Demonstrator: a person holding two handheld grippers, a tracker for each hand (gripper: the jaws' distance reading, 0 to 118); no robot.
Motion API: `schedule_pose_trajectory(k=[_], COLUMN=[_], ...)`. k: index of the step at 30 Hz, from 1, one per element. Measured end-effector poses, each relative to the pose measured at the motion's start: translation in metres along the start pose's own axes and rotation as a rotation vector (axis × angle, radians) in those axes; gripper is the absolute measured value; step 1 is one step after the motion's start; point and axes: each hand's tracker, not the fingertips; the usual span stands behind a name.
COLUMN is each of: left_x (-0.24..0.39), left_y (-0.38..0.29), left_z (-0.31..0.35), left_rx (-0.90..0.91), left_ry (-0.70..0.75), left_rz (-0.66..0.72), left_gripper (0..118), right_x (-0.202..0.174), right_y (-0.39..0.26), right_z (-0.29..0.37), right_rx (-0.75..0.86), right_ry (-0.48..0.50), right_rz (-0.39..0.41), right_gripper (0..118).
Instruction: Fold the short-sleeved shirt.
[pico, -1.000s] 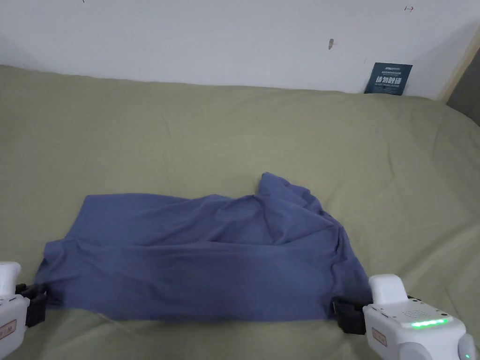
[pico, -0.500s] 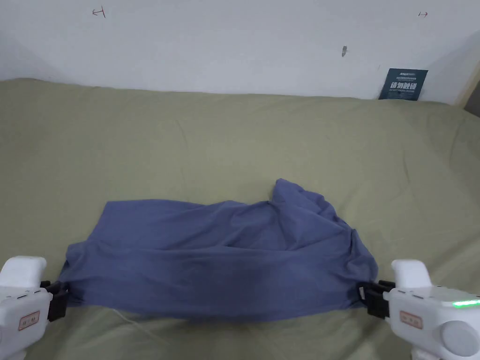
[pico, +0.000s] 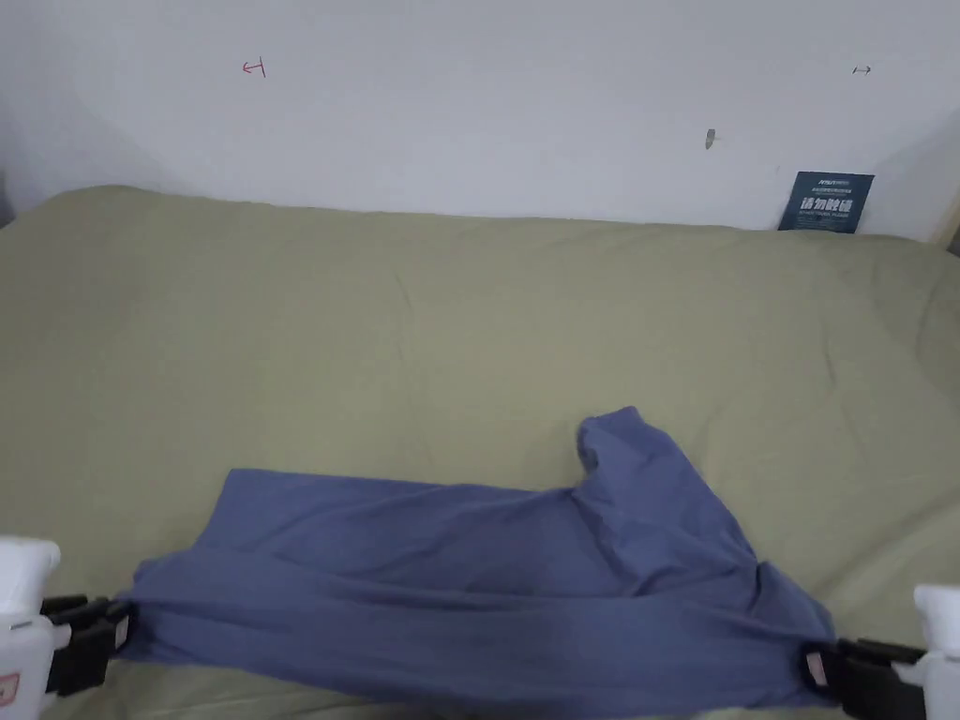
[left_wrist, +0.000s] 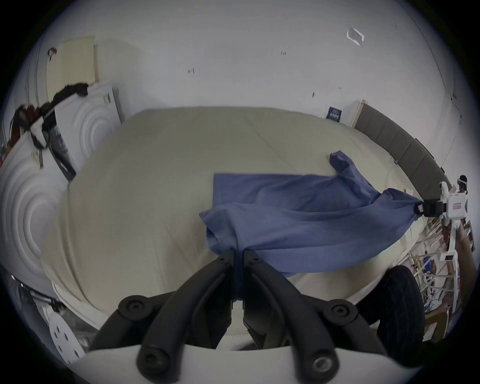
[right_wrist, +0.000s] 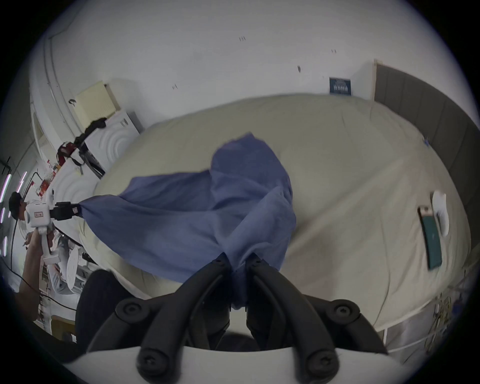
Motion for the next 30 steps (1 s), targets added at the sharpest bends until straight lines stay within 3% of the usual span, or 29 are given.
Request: schedule_pose_trajectory(k=[4, 5, 6, 7, 9, 10, 11, 14, 17, 20, 21, 22, 23, 24, 25, 30], left_x=[-0.004, -0.003, -0.003, -0.004, -0.004, -0.001, 0.005, 0.034, 0.058, 0.085, 0.091, 0.095, 0.098, 0.104, 0.107, 0.096], left_y=[-0.031, -0.036, -0.040, -0.042, -0.041, -0.040, -0.037, -0.027, -0.020, -0.018, -0.019, -0.020, -0.020, -0.020, -0.019, -0.004], left_z=[-0.029, -0.033, -0.034, -0.034, -0.025, -0.015, -0.002, 0.041, 0.056, 0.061, 0.060, 0.059, 0.058, 0.056, 0.052, 0.032], left_rx=[-0.066, -0.060, -0.030, -0.016, 0.053, 0.102, 0.162, 0.429, 0.577, 0.653, 0.665, 0.663, 0.666, 0.663, 0.652, 0.548], left_ry=[0.001, 0.008, 0.013, 0.018, 0.048, 0.062, 0.079, 0.111, 0.114, 0.138, 0.136, 0.129, 0.127, 0.126, 0.128, 0.106], left_rz=[0.040, 0.041, 0.044, 0.055, 0.079, 0.065, 0.049, -0.041, -0.088, -0.097, -0.101, -0.100, -0.101, -0.107, -0.117, -0.104], left_gripper=[5, 6, 21, 30, 54, 93, 112, 114, 114, 112, 103, 89, 67, 31, 12, 3], right_x=[0.007, 0.014, 0.015, 0.015, 0.013, 0.005, -0.004, -0.042, -0.084, -0.115, -0.122, -0.130, -0.136, -0.141, -0.143, -0.149], right_y=[-0.039, -0.045, -0.049, -0.050, -0.044, -0.037, -0.031, -0.014, -0.009, -0.010, -0.012, -0.013, -0.012, -0.010, -0.010, -0.005], right_z=[-0.028, -0.038, -0.041, -0.041, -0.035, -0.025, -0.015, 0.017, 0.039, 0.047, 0.047, 0.047, 0.047, 0.045, 0.041, 0.033], right_rx=[-0.041, -0.037, -0.021, -0.003, -0.005, 0.028, 0.061, 0.250, 0.518, 0.706, 0.760, 0.788, 0.789, 0.772, 0.770, 0.735], right_ry=[0.004, -0.001, -0.005, -0.009, -0.020, -0.061, -0.082, -0.114, -0.083, -0.086, -0.091, -0.087, -0.086, -0.076, -0.082, -0.079], right_rz=[-0.071, -0.092, -0.113, -0.129, -0.129, -0.102, -0.069, 0.049, 0.088, 0.104, 0.115, 0.126, 0.131, 0.137, 0.149, 0.189], right_gripper=[13, 26, 62, 62, 79, 91, 90, 90, 90, 89, 82, 69, 50, 19, 10, 9])
